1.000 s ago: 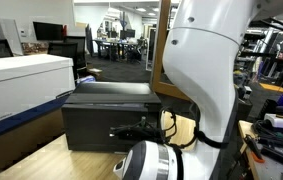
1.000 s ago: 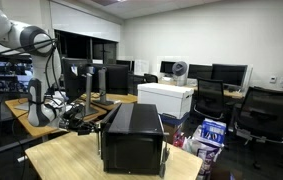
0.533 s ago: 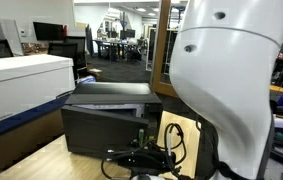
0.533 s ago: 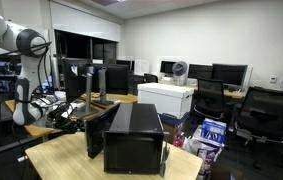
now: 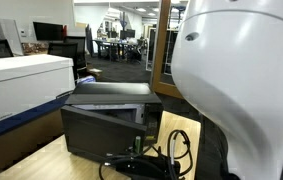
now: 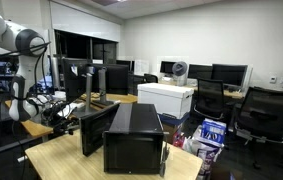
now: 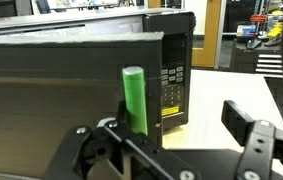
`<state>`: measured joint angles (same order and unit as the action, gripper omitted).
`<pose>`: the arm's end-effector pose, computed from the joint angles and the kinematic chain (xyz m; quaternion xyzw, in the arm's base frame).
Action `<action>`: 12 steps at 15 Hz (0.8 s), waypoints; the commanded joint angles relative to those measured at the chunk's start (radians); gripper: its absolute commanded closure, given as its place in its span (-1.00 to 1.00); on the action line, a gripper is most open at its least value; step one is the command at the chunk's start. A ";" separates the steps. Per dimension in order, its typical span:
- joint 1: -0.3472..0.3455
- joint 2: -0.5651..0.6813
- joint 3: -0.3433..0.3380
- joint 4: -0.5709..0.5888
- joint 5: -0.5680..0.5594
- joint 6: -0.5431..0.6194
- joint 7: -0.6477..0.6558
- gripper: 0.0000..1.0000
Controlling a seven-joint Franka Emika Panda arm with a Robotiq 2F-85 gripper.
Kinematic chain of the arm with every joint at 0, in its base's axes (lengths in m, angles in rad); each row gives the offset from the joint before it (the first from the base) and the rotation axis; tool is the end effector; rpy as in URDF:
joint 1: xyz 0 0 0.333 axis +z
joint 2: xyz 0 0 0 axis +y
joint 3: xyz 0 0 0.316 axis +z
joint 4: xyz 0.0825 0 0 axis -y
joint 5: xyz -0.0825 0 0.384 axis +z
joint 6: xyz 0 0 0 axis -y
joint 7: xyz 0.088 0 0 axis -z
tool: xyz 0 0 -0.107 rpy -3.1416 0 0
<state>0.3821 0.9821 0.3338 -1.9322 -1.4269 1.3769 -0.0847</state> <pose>0.4228 0.2328 0.0076 0.4538 0.5947 -0.3376 0.5714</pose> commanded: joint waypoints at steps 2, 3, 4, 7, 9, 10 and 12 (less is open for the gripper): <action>-0.012 -0.090 0.049 -0.078 0.092 0.002 0.022 -1.00; -0.011 -0.097 0.048 -0.075 0.091 0.006 0.030 -1.00; -0.013 -0.105 0.049 -0.077 0.091 0.017 0.026 -1.00; -0.012 -0.136 0.052 -0.102 0.102 0.025 0.027 -1.00; -0.017 -0.160 0.056 -0.126 0.094 0.045 0.021 -1.00; -0.025 -0.178 0.061 -0.141 0.089 0.069 0.017 -1.00; -0.028 -0.213 0.064 -0.162 0.088 0.100 0.013 -1.00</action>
<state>0.3793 0.8572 0.3799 -2.0144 -1.3439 1.4196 -0.0808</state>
